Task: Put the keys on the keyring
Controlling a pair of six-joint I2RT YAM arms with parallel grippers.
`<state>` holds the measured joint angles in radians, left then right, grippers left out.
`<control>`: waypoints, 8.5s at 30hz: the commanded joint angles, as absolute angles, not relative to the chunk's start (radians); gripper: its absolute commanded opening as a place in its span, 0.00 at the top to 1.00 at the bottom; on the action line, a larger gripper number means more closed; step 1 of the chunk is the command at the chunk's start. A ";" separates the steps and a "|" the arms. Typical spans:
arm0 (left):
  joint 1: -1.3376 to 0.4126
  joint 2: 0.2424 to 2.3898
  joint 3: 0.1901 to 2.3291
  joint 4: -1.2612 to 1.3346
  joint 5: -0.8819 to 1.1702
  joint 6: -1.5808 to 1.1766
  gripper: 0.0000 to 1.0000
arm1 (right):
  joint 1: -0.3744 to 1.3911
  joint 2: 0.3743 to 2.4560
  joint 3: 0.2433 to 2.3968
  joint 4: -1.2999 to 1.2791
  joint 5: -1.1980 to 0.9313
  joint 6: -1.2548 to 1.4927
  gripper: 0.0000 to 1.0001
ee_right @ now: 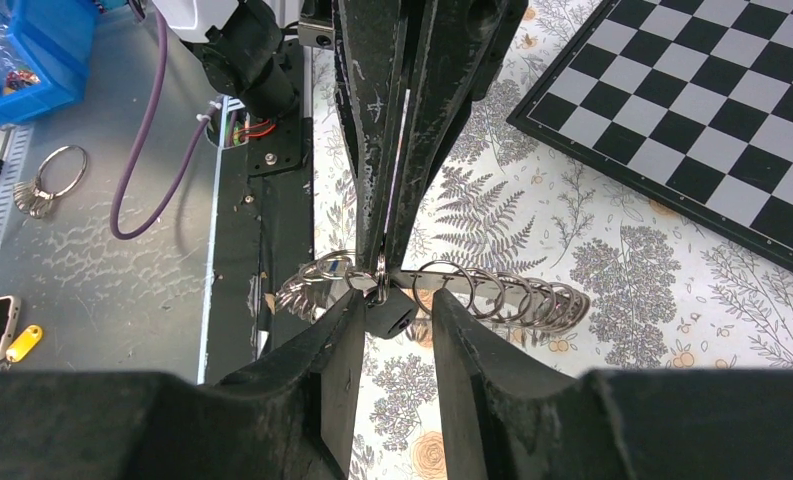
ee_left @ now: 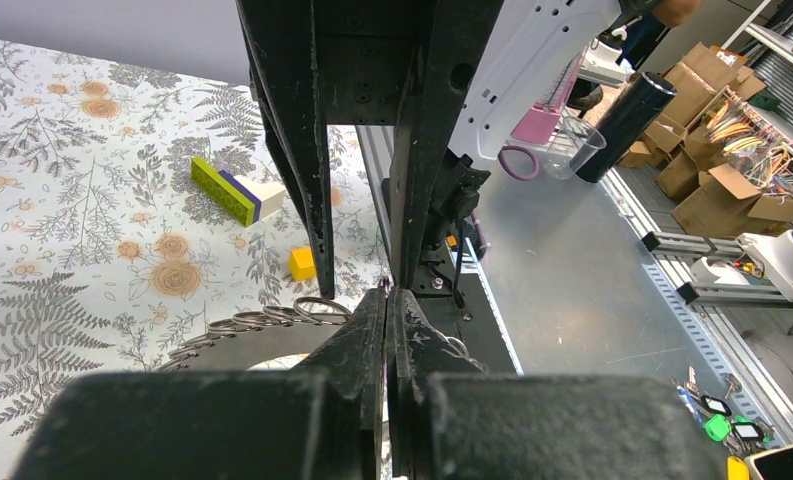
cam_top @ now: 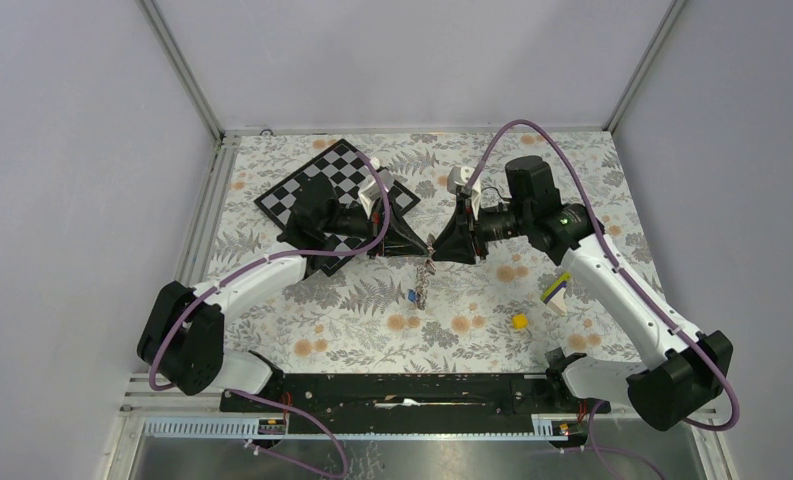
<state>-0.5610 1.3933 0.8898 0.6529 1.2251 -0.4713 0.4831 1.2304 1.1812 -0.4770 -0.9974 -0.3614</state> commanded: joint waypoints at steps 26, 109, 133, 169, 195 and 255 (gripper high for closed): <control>-0.560 1.374 0.877 0.761 1.233 -0.486 1.00 | 0.497 1.268 1.155 -0.391 -1.090 -0.311 0.78; -0.589 1.406 0.760 0.891 1.171 -0.292 0.73 | 0.753 1.389 1.514 -0.930 -0.475 -0.593 1.00; -0.591 1.425 0.771 0.844 1.162 -0.264 0.83 | 0.753 1.375 1.499 -0.915 -0.492 -0.583 1.00; -0.584 1.404 0.793 0.917 1.224 -0.391 1.00 | 0.650 1.268 1.393 -0.835 -0.606 -0.569 0.71; -0.583 1.439 0.749 1.270 1.170 -0.676 1.00 | 0.597 1.207 1.299 -0.685 -0.850 -0.518 0.72; -0.597 1.441 0.776 1.063 1.181 -0.434 0.57 | 0.655 1.373 1.495 -0.977 -0.652 -0.555 1.00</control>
<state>-0.5900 1.4429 0.7349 1.0290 1.1820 -0.4564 0.6403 1.3563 1.4326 -0.9360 -0.6621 -0.5362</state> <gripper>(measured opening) 0.439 0.020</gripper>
